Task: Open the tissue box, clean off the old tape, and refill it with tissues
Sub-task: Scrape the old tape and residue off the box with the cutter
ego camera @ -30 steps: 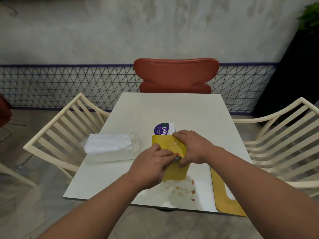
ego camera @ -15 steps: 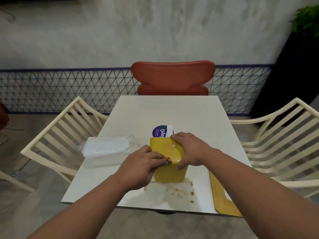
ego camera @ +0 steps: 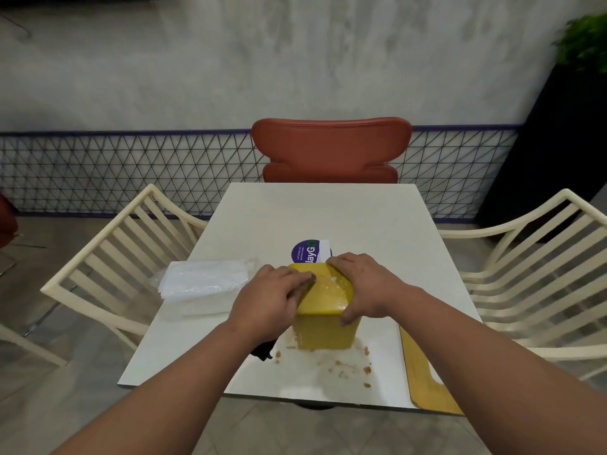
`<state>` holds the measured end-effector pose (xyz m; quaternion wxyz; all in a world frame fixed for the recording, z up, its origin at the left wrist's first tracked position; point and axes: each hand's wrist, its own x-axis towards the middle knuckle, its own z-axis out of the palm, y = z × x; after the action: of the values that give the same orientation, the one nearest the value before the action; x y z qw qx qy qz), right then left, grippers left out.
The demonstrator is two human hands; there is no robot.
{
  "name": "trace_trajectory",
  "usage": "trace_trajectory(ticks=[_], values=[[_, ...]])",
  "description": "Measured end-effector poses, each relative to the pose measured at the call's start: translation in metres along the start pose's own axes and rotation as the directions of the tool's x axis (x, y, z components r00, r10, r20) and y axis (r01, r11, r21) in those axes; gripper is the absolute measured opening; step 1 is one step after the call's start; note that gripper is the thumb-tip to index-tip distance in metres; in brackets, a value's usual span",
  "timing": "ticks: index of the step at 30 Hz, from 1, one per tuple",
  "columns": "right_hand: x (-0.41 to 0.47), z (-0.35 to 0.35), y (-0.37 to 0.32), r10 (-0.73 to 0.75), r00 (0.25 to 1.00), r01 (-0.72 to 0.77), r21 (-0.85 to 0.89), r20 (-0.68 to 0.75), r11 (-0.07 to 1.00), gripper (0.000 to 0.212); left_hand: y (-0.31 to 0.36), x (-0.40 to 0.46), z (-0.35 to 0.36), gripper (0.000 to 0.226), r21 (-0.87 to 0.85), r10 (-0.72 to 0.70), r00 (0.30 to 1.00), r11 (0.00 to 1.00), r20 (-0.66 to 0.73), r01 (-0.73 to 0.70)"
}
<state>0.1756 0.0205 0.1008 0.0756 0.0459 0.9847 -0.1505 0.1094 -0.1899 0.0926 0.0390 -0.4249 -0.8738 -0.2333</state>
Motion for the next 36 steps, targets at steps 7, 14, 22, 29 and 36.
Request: trace_trajectory(ticks=[7,14,22,29,36], values=[[-0.006,0.001,0.002,0.074,0.996,-0.069,0.083,-0.047,0.994,0.126,-0.004,-0.002,0.008,0.035,0.107,0.071,0.997,0.992,0.000,-0.070],[-0.009,-0.002,-0.004,0.142,0.989,-0.138,0.105,-0.037,0.985,0.126,-0.010,0.019,-0.002,0.034,0.162,0.013,0.995,0.986,0.094,-0.028],[-0.016,-0.004,0.002,0.115,0.993,-0.112,0.180,-0.008,0.977,0.125,-0.008,0.011,0.002,0.029,0.127,-0.001,0.998,0.992,0.070,-0.008],[-0.018,0.002,0.009,0.079,0.996,-0.066,0.214,-0.052,0.975,0.127,-0.001,0.026,-0.001,0.026,0.194,-0.058,0.998,0.979,-0.008,0.058],[-0.023,0.008,0.012,0.060,0.995,-0.037,0.266,-0.078,0.963,0.124,0.023,0.039,0.000,0.031,0.248,0.005,0.989,0.968,0.149,-0.042]])
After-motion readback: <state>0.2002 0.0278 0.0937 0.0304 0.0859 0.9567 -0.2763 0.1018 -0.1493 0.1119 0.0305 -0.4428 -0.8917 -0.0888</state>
